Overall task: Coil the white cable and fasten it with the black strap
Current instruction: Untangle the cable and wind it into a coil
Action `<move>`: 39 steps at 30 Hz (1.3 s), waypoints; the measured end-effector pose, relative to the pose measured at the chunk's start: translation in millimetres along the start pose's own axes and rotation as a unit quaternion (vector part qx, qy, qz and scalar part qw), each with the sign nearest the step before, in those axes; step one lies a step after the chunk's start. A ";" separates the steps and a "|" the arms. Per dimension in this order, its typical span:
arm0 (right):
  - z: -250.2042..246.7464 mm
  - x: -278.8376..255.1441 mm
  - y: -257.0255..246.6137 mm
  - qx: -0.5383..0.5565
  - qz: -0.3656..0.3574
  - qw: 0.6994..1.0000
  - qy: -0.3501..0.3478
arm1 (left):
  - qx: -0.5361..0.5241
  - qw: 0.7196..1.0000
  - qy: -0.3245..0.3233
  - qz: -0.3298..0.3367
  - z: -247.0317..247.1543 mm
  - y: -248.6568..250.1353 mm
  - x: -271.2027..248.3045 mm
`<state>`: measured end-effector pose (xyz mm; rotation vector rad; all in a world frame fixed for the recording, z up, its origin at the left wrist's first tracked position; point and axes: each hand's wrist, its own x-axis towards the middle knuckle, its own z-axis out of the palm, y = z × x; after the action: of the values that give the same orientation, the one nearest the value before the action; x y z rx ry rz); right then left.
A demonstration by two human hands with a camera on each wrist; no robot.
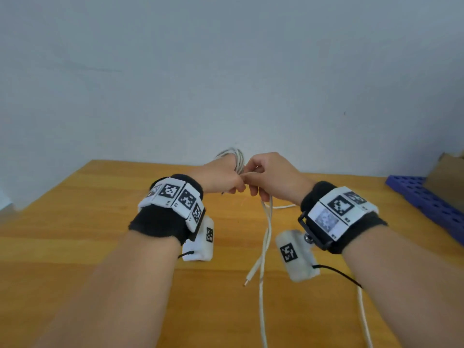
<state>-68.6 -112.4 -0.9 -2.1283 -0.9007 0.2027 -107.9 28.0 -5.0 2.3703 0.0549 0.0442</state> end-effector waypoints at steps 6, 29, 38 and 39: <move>-3.7 -10.5 -6.7 0.128 0.096 0.987 -0.025 | 0.044 0.998 0.023 -0.027 -3.8 6.1 -9.8; -6.2 -64.0 -44.5 0.174 0.079 0.974 0.121 | -0.252 0.964 -0.037 -0.080 -4.9 22.0 -85.5; 7.6 -72.1 -38.9 0.094 0.031 0.982 0.159 | -0.368 0.925 -0.099 -0.002 -4.7 28.1 -104.4; 9.8 -71.8 -39.4 0.097 0.028 0.982 0.159 | -0.386 0.917 -0.101 0.004 -4.7 28.1 -105.0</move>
<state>-146.4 -137.2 10.6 -1.9347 -0.6088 -0.0233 -212.2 5.6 16.3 1.5698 -0.0631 -0.1501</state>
